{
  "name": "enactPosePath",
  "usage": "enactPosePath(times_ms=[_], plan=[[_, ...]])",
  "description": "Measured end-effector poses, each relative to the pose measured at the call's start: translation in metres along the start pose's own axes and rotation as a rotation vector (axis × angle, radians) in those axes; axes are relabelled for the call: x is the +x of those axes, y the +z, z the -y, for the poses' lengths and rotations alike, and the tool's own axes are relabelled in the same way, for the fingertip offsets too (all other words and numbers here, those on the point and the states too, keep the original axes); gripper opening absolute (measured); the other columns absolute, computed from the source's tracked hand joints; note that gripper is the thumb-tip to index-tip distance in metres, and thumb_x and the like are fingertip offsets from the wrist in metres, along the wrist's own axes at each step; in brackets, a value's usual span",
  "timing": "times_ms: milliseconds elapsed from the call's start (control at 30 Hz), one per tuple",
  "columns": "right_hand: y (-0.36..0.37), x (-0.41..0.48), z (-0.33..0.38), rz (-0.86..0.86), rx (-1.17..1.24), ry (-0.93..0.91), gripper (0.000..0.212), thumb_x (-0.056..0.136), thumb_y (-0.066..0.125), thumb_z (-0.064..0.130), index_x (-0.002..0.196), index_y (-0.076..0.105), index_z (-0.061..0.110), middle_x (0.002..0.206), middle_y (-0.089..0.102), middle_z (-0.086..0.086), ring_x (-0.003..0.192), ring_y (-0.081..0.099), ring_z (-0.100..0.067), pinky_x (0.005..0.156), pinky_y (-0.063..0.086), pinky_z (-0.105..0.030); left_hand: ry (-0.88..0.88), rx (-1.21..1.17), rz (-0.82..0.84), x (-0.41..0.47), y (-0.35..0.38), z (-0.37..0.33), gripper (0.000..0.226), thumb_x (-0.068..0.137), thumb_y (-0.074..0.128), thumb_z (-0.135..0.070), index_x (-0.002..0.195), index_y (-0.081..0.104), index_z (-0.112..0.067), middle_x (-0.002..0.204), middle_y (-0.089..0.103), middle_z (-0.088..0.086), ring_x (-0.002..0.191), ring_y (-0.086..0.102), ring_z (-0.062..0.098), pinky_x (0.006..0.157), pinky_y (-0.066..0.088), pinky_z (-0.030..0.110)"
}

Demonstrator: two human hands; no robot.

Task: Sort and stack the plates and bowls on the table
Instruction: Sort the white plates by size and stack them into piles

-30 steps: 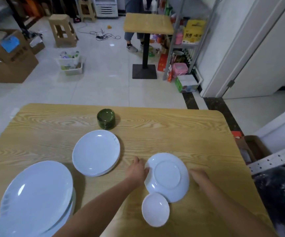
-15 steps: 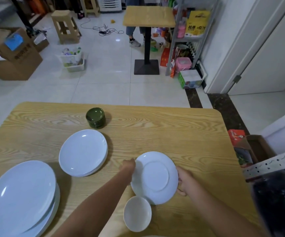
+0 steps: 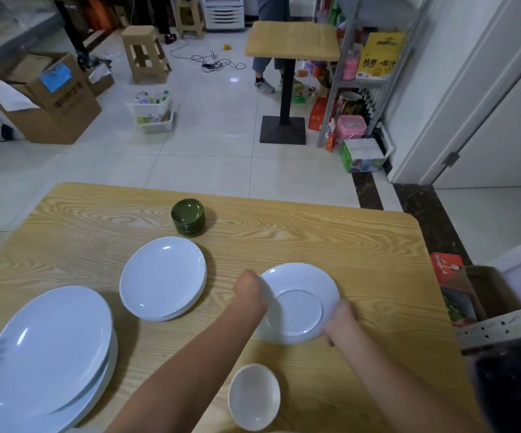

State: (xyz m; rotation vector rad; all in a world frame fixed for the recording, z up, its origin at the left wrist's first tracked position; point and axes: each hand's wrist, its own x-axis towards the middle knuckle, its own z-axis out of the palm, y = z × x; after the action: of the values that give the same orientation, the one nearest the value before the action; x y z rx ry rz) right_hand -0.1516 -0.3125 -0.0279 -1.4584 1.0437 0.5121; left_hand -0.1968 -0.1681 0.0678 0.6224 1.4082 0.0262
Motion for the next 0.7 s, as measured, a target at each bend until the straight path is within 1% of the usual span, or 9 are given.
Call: enactPosePath(times_ms=[33, 100, 200, 300, 400, 467, 567, 633, 700], plan=[[0.0, -0.006, 0.002, 0.036, 0.259, 0.122, 0.018, 0.091, 0.042, 0.019, 0.092, 0.057, 0.008, 0.093, 0.072, -0.007, 0.105, 0.059, -0.028, 0.071, 0.043, -0.025, -0.007, -0.039, 0.018, 0.0, -0.003, -0.003, 0.03, 0.088, 0.04, -0.014, 0.109, 0.058, -0.003, 0.096, 0.045, 0.007, 0.079, 0.044, 0.025, 0.083, 0.04, 0.03], [0.0, -0.019, 0.006, 0.005, 0.261, 0.156, 0.02, 0.09, 0.04, 0.021, 0.079, 0.055, 0.013, 0.073, 0.067, 0.002, 0.093, 0.056, -0.021, 0.065, 0.041, -0.023, -0.047, -0.027, 0.002, 0.001, -0.011, -0.009, 0.015, 0.092, 0.04, -0.011, 0.084, 0.05, -0.004, 0.08, 0.038, 0.003, 0.073, 0.041, 0.024, 0.079, 0.036, 0.028], [0.007, -0.039, 0.008, 0.027, 0.302, 0.08, 0.022, 0.088, 0.038, 0.013, 0.066, 0.043, 0.015, 0.068, 0.061, -0.002, 0.071, 0.053, -0.026, 0.058, 0.043, -0.023, -0.064, -0.017, -0.035, -0.001, -0.03, -0.013, 0.011, 0.093, 0.043, -0.011, 0.099, 0.045, -0.002, 0.08, 0.036, 0.003, 0.097, 0.041, 0.023, 0.09, 0.037, 0.027], [0.015, -0.047, 0.006, 0.037, 0.366, 0.013, 0.023, 0.088, 0.034, 0.006, 0.068, 0.037, 0.014, 0.076, 0.046, -0.008, 0.069, 0.048, -0.028, 0.055, 0.036, -0.026, -0.101, 0.022, -0.01, 0.009, -0.048, -0.019, 0.03, 0.092, 0.042, -0.007, 0.121, 0.047, -0.001, 0.106, 0.036, 0.007, 0.119, 0.042, 0.025, 0.107, 0.034, 0.031], [0.025, -0.056, 0.007, -0.002, 0.343, -0.021, 0.028, 0.088, 0.032, -0.005, 0.064, 0.033, 0.011, 0.068, 0.036, -0.005, 0.057, 0.041, -0.021, 0.054, 0.037, -0.03, -0.112, 0.07, 0.085, 0.016, -0.067, -0.034, 0.015, 0.097, 0.034, 0.001, 0.099, 0.048, 0.006, 0.106, 0.037, 0.011, 0.121, 0.046, 0.028, 0.094, 0.044, 0.017], [0.032, -0.066, 0.004, -0.021, 0.277, -0.031, 0.027, 0.085, 0.034, -0.009, 0.062, 0.036, 0.005, 0.065, 0.039, -0.007, 0.055, 0.043, -0.022, 0.061, 0.042, -0.033, -0.082, 0.094, 0.127, 0.019, -0.079, -0.046, 0.023, 0.096, 0.028, 0.011, 0.082, 0.044, 0.004, 0.095, 0.041, 0.012, 0.101, 0.051, 0.031, 0.086, 0.045, 0.017], [0.053, -0.089, -0.003, 0.046, 0.135, -0.072, 0.018, 0.082, 0.041, -0.011, 0.066, 0.044, -0.003, 0.066, 0.047, -0.014, 0.054, 0.045, -0.026, 0.06, 0.042, -0.034, 0.002, 0.097, 0.218, 0.022, -0.097, -0.067, 0.036, 0.091, 0.026, 0.018, 0.11, 0.052, 0.002, 0.11, 0.045, 0.009, 0.104, 0.052, 0.031, 0.104, 0.039, 0.038], [0.071, -0.103, -0.009, 0.143, 0.108, -0.116, 0.011, 0.084, 0.045, -0.01, 0.076, 0.052, -0.006, 0.074, 0.052, -0.017, 0.058, 0.048, -0.029, 0.06, 0.043, -0.034, 0.064, 0.053, 0.32, 0.025, -0.111, -0.086, 0.043, 0.091, 0.028, 0.017, 0.128, 0.046, 0.003, 0.116, 0.048, 0.01, 0.125, 0.047, 0.035, 0.103, 0.038, 0.044], [0.092, -0.117, -0.013, 0.227, 0.079, -0.131, 0.011, 0.087, 0.047, -0.007, 0.094, 0.054, -0.004, 0.086, 0.055, -0.02, 0.065, 0.05, -0.03, 0.066, 0.044, -0.036, 0.123, 0.046, 0.386, 0.033, -0.125, -0.106, 0.045, 0.091, 0.031, 0.014, 0.133, 0.045, 0.004, 0.121, 0.052, 0.013, 0.119, 0.049, 0.036, 0.094, 0.041, 0.046]])
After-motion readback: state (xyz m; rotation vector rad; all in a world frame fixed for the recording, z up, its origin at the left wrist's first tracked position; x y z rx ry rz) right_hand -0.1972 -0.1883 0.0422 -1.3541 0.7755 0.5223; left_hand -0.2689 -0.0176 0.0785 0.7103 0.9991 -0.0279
